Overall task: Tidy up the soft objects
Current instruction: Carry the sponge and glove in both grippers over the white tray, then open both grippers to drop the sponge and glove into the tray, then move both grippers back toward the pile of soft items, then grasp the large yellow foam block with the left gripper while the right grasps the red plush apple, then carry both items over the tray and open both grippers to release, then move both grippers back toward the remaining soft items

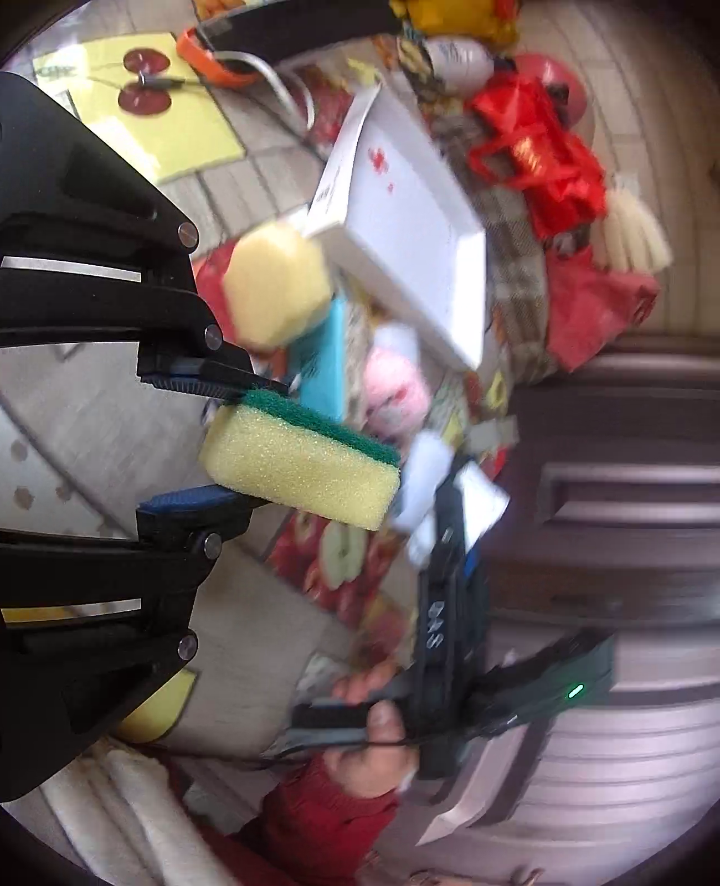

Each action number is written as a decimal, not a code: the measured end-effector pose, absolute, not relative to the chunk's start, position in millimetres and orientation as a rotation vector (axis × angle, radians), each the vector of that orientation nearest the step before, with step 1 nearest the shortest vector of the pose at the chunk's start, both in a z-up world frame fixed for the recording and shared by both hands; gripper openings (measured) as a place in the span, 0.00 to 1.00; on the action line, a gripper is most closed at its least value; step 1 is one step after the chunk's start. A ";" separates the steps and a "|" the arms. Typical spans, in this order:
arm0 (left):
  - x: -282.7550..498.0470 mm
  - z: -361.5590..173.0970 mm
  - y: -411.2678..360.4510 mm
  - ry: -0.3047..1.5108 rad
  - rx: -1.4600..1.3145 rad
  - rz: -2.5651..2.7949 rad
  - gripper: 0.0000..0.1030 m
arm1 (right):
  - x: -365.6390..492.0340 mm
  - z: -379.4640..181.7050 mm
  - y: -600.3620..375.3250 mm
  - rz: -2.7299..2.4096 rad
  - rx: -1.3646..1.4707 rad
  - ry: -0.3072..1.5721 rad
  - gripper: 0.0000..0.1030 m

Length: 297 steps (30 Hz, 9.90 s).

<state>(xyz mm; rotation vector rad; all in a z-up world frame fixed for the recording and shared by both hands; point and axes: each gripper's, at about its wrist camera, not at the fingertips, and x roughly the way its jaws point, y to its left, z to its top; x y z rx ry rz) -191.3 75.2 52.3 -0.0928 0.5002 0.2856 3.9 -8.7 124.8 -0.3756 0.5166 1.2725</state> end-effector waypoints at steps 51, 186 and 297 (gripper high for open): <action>-114.4 51.8 276.6 0.340 -0.230 0.951 0.27 | 27.2 102.1 161.4 1.104 -0.129 0.445 0.28; -148.1 49.2 209.3 0.380 -0.167 0.846 0.61 | 3.4 103.8 76.5 1.063 -0.319 0.361 0.58; -111.7 42.3 123.3 0.558 -0.021 0.192 0.99 | 68.0 87.2 3.8 1.000 -0.373 0.642 0.99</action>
